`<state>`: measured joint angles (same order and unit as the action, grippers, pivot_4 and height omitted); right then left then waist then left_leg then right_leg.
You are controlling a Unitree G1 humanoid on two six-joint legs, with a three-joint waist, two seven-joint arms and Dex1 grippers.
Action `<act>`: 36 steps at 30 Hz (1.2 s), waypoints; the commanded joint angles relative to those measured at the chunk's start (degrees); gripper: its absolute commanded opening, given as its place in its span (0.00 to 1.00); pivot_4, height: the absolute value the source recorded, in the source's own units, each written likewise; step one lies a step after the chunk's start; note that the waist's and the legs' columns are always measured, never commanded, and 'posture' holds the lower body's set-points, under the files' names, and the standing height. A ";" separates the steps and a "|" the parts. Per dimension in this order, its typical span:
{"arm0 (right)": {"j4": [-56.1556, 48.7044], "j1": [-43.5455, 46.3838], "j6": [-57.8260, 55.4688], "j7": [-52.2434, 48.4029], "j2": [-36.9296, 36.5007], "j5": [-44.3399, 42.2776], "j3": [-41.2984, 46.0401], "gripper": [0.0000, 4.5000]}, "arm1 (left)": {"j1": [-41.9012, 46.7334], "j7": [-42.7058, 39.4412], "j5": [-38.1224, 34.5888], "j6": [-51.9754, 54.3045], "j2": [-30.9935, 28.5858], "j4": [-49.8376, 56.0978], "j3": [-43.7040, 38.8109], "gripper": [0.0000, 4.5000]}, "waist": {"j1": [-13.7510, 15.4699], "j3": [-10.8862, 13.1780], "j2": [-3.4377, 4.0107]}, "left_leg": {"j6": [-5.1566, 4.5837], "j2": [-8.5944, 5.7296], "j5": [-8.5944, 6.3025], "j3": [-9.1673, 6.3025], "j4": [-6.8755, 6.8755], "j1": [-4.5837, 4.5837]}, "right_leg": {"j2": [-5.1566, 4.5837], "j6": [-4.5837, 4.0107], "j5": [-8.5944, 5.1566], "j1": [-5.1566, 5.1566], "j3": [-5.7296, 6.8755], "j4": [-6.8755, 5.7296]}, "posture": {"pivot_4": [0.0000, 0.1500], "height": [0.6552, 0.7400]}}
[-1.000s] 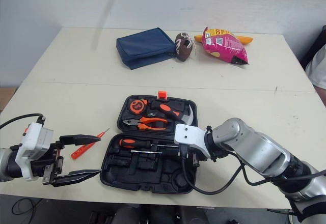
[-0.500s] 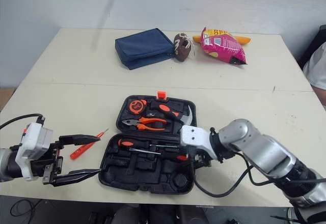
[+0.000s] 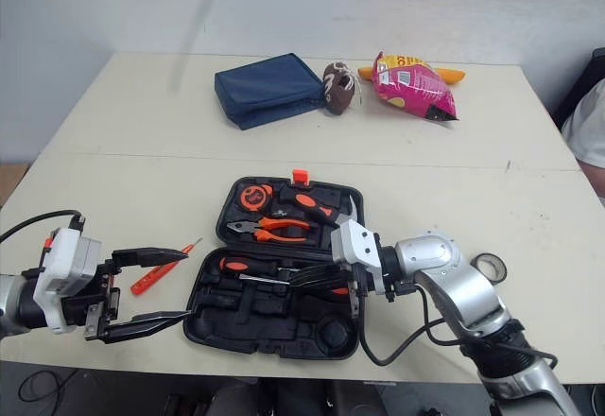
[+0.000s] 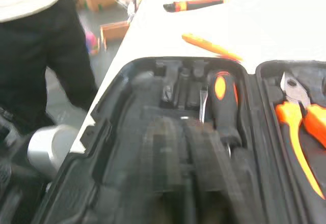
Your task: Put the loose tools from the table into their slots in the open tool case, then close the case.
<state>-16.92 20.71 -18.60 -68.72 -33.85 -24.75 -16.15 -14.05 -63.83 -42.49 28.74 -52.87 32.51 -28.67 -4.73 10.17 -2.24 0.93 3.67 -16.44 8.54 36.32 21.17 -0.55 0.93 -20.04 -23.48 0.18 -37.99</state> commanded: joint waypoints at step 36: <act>4.38 -1.48 5.85 -3.14 1.66 -4.69 11.40 0.01 | -2.31 -1.38 5.55 -9.10 2.84 -9.11 -3.77 1.00 | 0.27 -0.16 -0.13 | -0.16 0.12 0.09 -0.13 -0.33 -0.76 | -0.04 -0.58 0.22 0.68 0.35 0.09 | 1.00 1.00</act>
<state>-9.97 19.73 -15.93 -69.14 -31.09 -23.08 -11.99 -16.27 -65.67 -37.58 20.48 -49.63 24.98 -29.06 -4.46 10.01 -2.37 0.77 3.79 -16.36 8.41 35.98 20.42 -0.59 0.35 -19.82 -22.79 0.53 -37.87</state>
